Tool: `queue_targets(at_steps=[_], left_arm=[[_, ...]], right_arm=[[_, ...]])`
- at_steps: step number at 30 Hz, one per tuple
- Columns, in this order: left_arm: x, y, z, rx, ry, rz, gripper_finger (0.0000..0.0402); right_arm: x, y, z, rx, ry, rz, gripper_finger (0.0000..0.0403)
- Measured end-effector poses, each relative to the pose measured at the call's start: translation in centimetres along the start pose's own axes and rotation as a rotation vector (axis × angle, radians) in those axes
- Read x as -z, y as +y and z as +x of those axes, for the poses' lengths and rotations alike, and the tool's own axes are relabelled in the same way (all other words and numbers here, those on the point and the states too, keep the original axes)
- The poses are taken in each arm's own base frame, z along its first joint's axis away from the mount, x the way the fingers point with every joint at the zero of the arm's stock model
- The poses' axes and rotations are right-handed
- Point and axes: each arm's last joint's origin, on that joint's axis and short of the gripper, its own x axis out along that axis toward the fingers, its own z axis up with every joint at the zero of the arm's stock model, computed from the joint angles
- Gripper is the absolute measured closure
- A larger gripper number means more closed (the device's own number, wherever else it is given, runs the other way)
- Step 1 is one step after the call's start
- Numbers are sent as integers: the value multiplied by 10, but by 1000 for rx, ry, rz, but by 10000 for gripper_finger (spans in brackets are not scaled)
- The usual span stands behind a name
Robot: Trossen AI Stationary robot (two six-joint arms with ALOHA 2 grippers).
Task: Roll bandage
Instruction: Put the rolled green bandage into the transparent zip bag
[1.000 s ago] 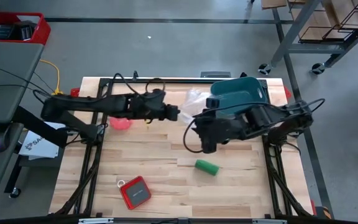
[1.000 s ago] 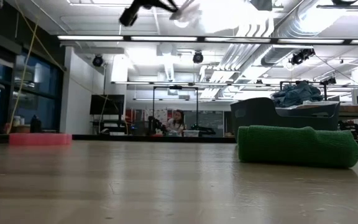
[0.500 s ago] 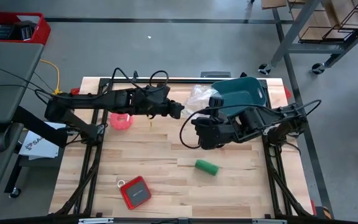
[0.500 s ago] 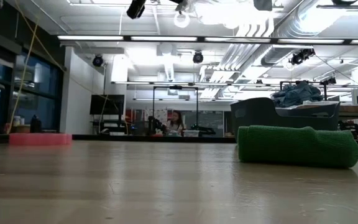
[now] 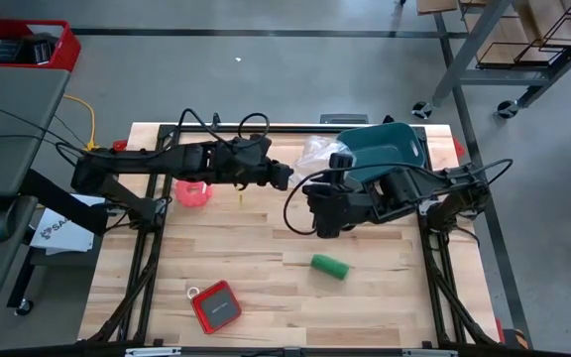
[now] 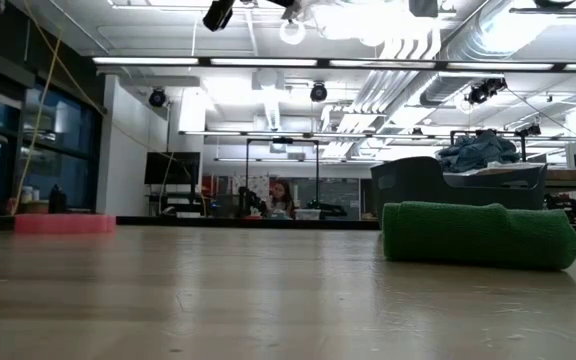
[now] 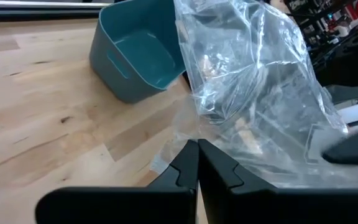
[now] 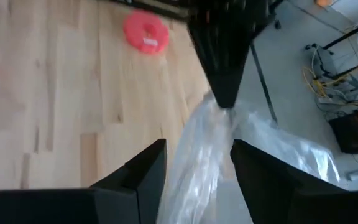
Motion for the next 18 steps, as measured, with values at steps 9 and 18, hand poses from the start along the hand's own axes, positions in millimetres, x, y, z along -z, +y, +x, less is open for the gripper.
queue_targets(at_steps=[9, 18], left_arm=[[-1, -1, 0, 6, -7, -6, 401], [-2, -5, -1, 64, 1, -39, 401]], right_arm=[[-5, -4, -4, -32, -57, -1, 226], [0, -9, -1, 15, -11, -23, 227]])
